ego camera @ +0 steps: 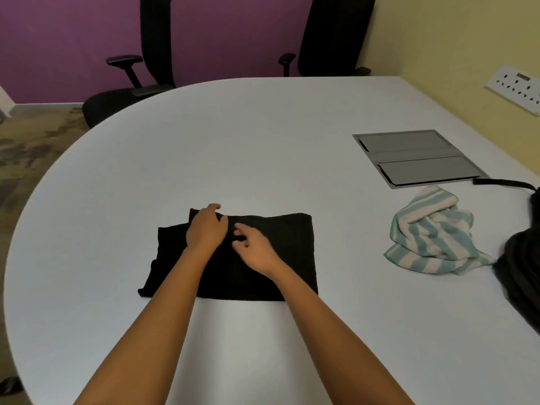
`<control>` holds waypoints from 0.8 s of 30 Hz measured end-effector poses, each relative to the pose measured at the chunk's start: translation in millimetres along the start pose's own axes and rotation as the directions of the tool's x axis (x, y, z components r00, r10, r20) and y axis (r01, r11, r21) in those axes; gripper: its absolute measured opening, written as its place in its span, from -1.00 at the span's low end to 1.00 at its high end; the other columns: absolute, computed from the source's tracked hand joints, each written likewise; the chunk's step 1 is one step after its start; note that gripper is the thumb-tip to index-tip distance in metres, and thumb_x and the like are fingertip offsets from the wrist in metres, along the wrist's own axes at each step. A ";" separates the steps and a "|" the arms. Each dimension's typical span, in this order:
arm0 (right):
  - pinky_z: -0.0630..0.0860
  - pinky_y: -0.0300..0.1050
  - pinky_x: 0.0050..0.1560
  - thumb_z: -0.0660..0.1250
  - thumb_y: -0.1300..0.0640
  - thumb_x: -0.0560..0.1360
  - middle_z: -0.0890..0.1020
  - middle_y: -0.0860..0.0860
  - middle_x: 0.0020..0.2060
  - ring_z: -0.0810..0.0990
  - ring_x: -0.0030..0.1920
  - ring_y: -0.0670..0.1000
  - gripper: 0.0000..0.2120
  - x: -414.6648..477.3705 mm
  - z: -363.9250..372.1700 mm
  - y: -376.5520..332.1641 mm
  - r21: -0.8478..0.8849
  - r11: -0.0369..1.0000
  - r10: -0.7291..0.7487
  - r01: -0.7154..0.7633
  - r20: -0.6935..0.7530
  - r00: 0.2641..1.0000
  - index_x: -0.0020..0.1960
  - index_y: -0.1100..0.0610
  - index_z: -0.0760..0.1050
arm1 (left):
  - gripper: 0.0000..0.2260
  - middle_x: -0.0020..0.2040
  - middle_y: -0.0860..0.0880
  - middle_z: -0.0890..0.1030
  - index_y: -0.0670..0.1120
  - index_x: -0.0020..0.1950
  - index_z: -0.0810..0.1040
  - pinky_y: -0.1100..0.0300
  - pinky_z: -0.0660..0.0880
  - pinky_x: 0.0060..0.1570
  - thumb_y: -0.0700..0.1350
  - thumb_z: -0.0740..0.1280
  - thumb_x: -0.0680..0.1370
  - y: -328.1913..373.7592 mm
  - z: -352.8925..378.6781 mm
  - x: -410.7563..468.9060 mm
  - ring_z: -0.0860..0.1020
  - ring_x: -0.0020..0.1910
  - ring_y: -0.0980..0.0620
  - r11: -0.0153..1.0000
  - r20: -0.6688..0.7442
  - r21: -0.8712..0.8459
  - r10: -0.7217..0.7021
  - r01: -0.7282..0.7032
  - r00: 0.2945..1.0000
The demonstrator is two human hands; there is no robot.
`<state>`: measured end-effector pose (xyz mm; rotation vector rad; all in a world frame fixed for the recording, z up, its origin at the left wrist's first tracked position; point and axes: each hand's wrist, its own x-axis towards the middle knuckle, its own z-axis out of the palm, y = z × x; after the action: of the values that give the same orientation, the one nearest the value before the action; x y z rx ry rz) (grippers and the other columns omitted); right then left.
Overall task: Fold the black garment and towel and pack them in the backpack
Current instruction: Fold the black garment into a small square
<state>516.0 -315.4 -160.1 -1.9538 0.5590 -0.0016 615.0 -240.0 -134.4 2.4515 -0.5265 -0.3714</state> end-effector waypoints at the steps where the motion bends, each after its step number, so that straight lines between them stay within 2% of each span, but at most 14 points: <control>1: 0.41 -0.20 0.21 0.19 0.19 0.58 0.43 0.07 0.33 0.51 0.21 0.03 -0.54 -0.5 -11.1 11.4 -0.016 1.000 0.009 -0.011 -0.123 0.992 0.47 0.15 0.25 | -0.62 0.35 -0.12 0.44 -0.07 0.43 0.33 0.06 0.42 0.08 -0.08 0.19 0.61 -3.0 5.9 3.4 0.45 0.28 -0.10 1.000 0.013 0.028 0.001 -0.001 1.000; 3: 0.41 -0.12 0.30 0.20 0.17 0.58 0.45 0.06 0.31 0.47 0.26 0.02 -0.57 -1.8 -34.0 33.9 -0.102 0.994 -0.007 -0.032 -0.362 0.932 0.44 0.11 0.29 | -0.63 0.35 -0.11 0.44 -0.07 0.42 0.34 0.04 0.44 0.11 -0.09 0.20 0.61 -5.6 14.9 9.8 0.46 0.27 -0.09 0.998 0.042 0.054 0.021 -0.023 0.999; 5: 0.34 -0.08 0.36 0.19 0.13 0.59 0.43 0.07 0.34 0.40 0.33 0.05 -0.57 3.7 -54.9 51.5 -0.261 0.961 -0.031 -0.088 -0.421 0.906 0.44 0.10 0.28 | -0.63 0.34 -0.11 0.45 -0.07 0.41 0.35 0.01 0.44 0.15 -0.09 0.20 0.60 -5.9 23.1 18.5 0.46 0.27 -0.09 0.998 0.067 0.056 0.020 -0.023 0.998; 8: 0.23 -0.02 0.40 0.19 -0.01 0.59 0.33 0.07 0.43 0.30 0.41 0.08 -0.48 17.4 -76.3 64.7 -0.549 0.825 -0.022 -0.134 -0.269 0.963 0.49 0.09 0.18 | -0.63 0.34 -0.12 0.46 -0.09 0.41 0.35 -0.03 0.42 0.23 -0.11 0.21 0.60 -7.4 35.4 25.8 0.44 0.29 -0.10 0.998 0.050 0.063 -0.026 0.023 0.998; 11: 0.14 0.02 0.44 0.14 -0.16 0.58 0.25 0.07 0.47 0.21 0.47 0.09 -0.39 33.6 -88.1 68.6 -0.690 0.718 0.015 -0.097 -0.124 0.992 0.52 0.10 0.12 | -0.60 0.38 -0.12 0.41 -0.11 0.43 0.32 -0.04 0.34 0.28 -0.12 0.21 0.59 -14.3 46.6 26.6 0.39 0.33 -0.11 0.991 -0.005 0.125 -0.040 0.041 0.999; 13: 0.04 0.03 0.47 0.05 -0.22 0.58 0.24 0.05 0.48 0.16 0.49 0.07 -0.39 41.1 -90.7 72.2 -0.742 0.669 0.036 -0.051 -0.037 0.999 0.52 0.09 0.12 | -0.58 0.41 -0.13 0.36 -0.12 0.44 0.29 -0.04 0.29 0.30 -0.11 0.20 0.58 -20.6 52.2 25.4 0.35 0.36 -0.12 0.983 -0.040 0.174 -0.046 0.052 0.998; 16: 0.07 0.03 0.46 -0.06 -0.26 0.58 0.34 0.04 0.42 0.29 0.42 0.08 -0.42 42.3 -90.5 79.7 -0.786 0.618 0.040 -0.011 0.018 0.999 0.51 0.00 0.15 | -0.55 0.47 -0.14 0.27 -0.12 0.48 0.23 -0.04 0.22 0.37 -0.07 0.18 0.60 -27.5 60.0 21.5 0.27 0.43 -0.11 0.972 -0.078 0.231 -0.033 0.051 0.996; 19: 0.22 0.01 0.36 -0.09 -0.27 0.58 0.40 0.05 0.33 0.39 0.30 0.09 -0.46 31.7 -84.4 93.2 -0.846 0.532 -0.009 -0.025 -0.035 0.999 0.48 -0.08 0.18 | -0.54 0.51 -0.15 0.20 -0.11 0.51 0.18 -0.04 0.14 0.44 -0.03 0.15 0.62 -29.8 67.6 15.8 0.18 0.49 -0.10 0.966 -0.087 0.256 -0.006 0.028 0.996; 24: 0.28 0.01 0.26 -0.07 -0.25 0.59 0.43 0.04 0.27 0.41 0.24 0.08 -0.51 2.4 -79.7 114.4 -0.792 0.579 0.016 -0.196 -0.230 0.973 0.45 -0.11 0.21 | -0.55 0.52 -0.15 0.18 -0.09 0.51 0.18 -0.03 0.08 0.46 0.00 0.10 0.64 -23.5 77.7 2.4 0.14 0.51 -0.09 0.956 -0.065 0.290 0.075 -0.052 0.995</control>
<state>454.7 -423.4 -223.7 -2.8499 0.9271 0.1697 594.5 -262.2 -209.8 2.7073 -0.6653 -0.1839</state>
